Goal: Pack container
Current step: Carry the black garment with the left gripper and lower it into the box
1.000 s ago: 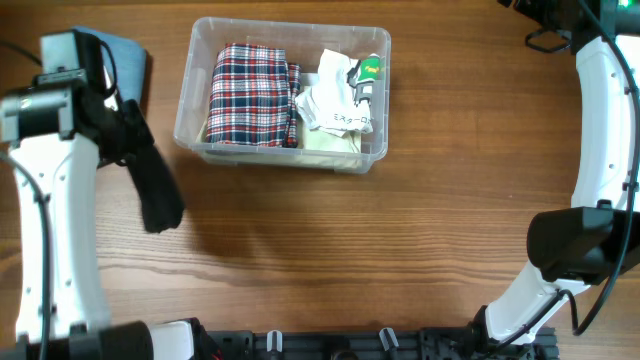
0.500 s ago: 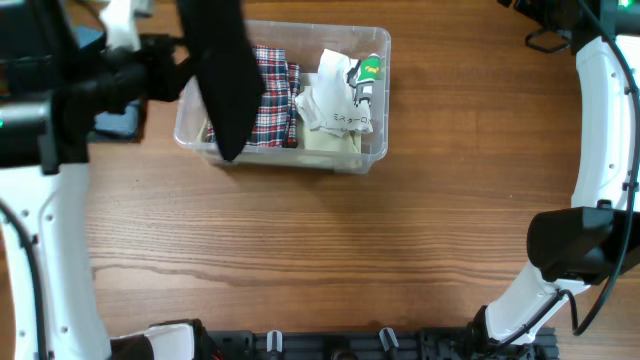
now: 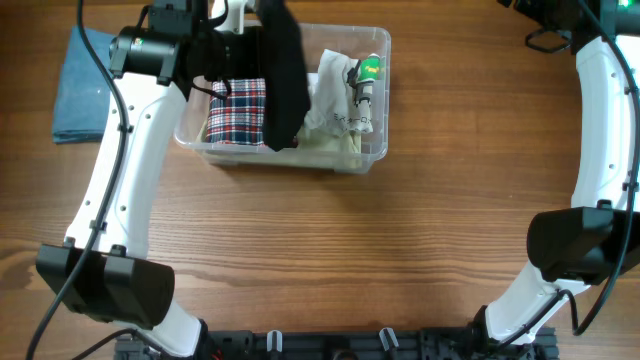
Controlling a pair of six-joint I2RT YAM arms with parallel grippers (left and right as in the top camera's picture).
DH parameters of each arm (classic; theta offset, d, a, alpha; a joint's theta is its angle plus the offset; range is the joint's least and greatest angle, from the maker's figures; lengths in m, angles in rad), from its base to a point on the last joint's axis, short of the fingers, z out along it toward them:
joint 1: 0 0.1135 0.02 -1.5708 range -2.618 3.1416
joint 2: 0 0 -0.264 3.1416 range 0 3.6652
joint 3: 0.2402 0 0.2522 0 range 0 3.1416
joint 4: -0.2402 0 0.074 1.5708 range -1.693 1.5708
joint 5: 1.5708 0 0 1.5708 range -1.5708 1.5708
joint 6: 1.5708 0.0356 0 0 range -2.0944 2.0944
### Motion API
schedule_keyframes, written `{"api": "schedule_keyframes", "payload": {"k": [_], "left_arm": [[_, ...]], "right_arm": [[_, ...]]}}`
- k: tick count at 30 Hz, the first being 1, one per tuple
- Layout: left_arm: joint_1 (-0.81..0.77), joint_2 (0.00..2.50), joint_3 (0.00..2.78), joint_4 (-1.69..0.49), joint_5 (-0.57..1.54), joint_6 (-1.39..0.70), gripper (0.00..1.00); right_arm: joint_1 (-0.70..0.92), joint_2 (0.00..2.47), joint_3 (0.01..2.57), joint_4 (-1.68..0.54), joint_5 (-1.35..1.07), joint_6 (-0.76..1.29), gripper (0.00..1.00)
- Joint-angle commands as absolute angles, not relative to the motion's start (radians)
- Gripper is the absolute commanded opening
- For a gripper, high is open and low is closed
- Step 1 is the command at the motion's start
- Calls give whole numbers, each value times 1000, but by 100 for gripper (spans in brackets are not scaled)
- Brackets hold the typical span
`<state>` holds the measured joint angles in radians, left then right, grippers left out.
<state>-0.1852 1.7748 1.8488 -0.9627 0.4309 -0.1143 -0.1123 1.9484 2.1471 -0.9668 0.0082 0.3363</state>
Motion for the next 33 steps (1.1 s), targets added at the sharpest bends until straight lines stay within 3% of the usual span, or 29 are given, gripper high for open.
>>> {"api": "schedule_keyframes", "payload": {"k": [1,3,5,15,28,33], "left_arm": [[-253,1755,1871,-976,87,-196,4],[-368,1755,1871,-976,-190,-212,4],[-442,1757,1871,-973,-334,-218,4],[-506,1791,1888,-1082,-589,-271,4],[-509,1915,1900,-1033,-451,-271,4],[-514,1985,1900,-893,-235,-272,4]], "right_arm": [[-111,1958,2146,-965,22,343,100],[-111,1958,2146,-965,22,343,100],[-111,1958,2146,-965,22,343,100],[-111,1958,2146,-965,22,343,100],[-111,1958,2146,-965,22,343,100],[-111,1958,2146,-965,22,343,100]]}}
